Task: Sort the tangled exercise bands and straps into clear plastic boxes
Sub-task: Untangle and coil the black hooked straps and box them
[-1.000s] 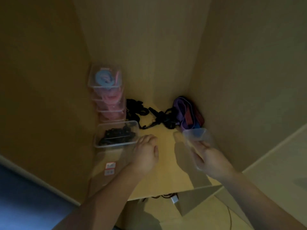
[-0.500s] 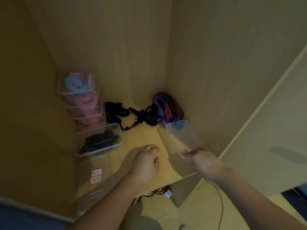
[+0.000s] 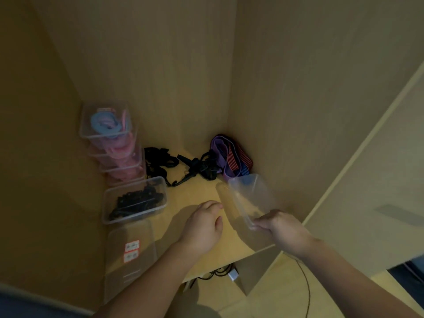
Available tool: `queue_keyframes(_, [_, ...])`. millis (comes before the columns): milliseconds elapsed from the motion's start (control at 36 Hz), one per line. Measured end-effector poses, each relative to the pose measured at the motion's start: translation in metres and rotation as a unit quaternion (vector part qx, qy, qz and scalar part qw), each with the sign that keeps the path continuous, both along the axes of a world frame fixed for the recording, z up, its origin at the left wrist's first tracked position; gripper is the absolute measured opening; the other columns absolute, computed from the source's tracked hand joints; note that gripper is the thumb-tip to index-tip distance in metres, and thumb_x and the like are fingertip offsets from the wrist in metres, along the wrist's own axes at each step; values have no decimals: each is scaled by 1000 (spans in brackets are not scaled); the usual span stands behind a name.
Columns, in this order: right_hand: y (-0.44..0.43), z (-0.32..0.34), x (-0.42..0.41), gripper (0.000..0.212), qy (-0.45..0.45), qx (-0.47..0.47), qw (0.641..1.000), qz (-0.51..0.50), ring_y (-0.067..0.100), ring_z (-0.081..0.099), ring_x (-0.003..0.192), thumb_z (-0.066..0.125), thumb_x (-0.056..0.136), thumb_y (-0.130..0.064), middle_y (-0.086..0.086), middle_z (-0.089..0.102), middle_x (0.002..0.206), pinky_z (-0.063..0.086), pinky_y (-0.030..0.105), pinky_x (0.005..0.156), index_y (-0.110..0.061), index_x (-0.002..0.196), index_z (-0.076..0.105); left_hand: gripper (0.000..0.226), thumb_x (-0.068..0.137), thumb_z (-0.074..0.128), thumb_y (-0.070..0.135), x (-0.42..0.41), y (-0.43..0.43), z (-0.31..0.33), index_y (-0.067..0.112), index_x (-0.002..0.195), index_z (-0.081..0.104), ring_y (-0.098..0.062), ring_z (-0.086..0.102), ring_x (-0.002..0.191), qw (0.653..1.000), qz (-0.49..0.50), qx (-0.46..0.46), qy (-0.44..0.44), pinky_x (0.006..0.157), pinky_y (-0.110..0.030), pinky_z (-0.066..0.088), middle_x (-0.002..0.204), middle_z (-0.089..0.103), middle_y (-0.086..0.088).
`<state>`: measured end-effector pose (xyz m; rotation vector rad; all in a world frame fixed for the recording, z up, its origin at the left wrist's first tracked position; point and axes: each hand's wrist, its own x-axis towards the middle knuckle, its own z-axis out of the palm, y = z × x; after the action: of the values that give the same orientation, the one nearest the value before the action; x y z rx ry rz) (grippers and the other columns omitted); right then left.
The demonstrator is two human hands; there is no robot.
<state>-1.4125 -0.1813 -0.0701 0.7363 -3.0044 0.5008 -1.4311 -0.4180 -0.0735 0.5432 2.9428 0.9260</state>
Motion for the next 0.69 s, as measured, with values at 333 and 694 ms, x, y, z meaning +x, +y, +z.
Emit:
queue_keyframes(333, [-16, 19, 4, 29, 197, 7, 979, 42, 16, 64, 63, 83, 65, -6, -6, 68, 71, 52, 24, 63, -19, 88, 72, 50, 99, 43, 38, -7, 24, 24, 17, 144, 37, -16, 63, 100, 976, 71, 181, -99, 90, -34, 52, 130, 55, -1])
queue_keyframes(694, [-81, 22, 3, 34, 166, -45, 972, 160, 14, 63, 92, 50, 97, -47, -8, 70, 96, 48, 32, 84, -22, 99, 72, 67, 98, 45, 13, -1, -10, 30, 12, 154, 8, -19, 51, 121, 960, 209, 157, -103, 86, -14, 33, 139, 50, -9])
